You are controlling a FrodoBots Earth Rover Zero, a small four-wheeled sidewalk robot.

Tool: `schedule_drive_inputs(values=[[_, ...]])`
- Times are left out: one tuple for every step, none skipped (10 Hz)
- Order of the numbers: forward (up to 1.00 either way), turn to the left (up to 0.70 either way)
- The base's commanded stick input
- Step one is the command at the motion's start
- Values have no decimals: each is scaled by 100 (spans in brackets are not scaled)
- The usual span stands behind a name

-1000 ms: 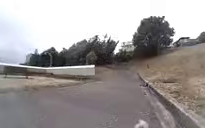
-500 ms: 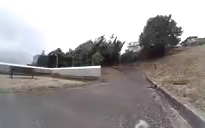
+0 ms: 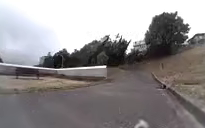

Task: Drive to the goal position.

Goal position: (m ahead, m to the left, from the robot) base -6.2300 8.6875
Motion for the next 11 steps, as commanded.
schedule_drive_inputs(values=[[45,27],[45,27],[45,27],[45,27],[45,27],[45,27],[45,27],[45,27],[45,27],[45,27],[45,27]])
